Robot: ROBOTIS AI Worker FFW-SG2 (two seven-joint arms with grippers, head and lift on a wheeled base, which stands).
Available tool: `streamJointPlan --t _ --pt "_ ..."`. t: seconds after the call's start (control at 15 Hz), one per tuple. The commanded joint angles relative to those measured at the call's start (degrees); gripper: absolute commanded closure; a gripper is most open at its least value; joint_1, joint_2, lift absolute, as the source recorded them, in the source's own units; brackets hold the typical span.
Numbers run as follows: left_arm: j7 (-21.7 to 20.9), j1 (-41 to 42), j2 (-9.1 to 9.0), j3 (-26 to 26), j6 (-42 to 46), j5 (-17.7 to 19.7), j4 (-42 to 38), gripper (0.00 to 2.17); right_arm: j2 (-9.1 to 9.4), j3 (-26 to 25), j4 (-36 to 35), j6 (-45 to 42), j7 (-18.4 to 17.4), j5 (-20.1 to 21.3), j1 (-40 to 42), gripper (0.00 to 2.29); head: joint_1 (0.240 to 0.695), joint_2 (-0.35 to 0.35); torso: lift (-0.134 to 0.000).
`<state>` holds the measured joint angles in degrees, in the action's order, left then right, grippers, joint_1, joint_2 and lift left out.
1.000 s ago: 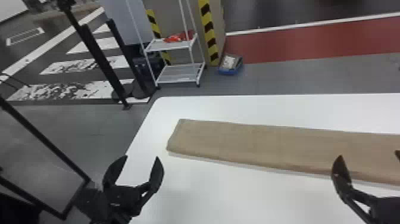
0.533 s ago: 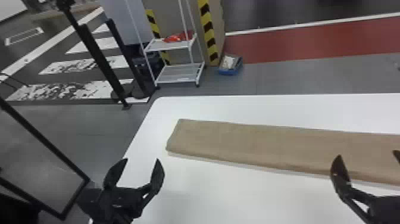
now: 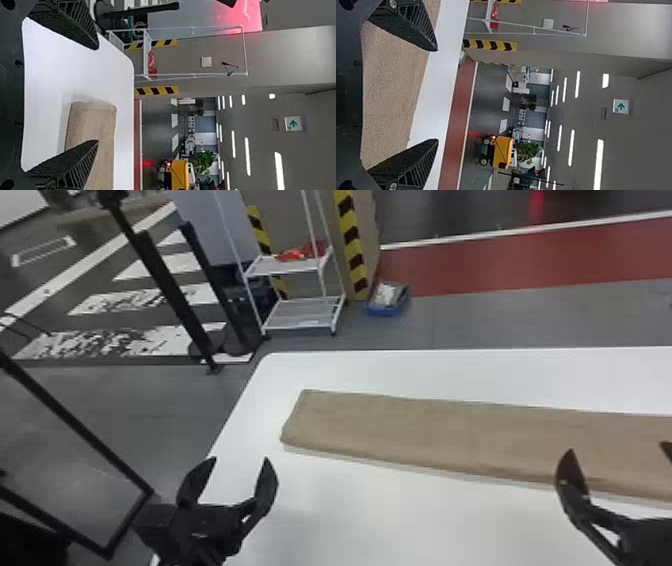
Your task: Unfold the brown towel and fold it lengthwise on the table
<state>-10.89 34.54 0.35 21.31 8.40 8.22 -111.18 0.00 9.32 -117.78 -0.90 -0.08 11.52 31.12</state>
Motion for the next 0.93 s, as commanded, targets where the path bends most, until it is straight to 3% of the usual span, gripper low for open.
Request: streamJointPlan --t 0.0,0.87 --pt "0.4 0.0 -0.5 0.1 0.1 0.0 0.1 0.03 0.05 0.1 0.0 0.0 0.0 0.0 0.0 0.06 0.695 0.349 -0.117" --pt "0.4 0.3 -0.5 0.5 -0.1 0.0 0.1 0.04 0.05 0.0 0.0 -0.4 0.0 -0.5 0.1 0.06 0.695 0.35 -0.117"
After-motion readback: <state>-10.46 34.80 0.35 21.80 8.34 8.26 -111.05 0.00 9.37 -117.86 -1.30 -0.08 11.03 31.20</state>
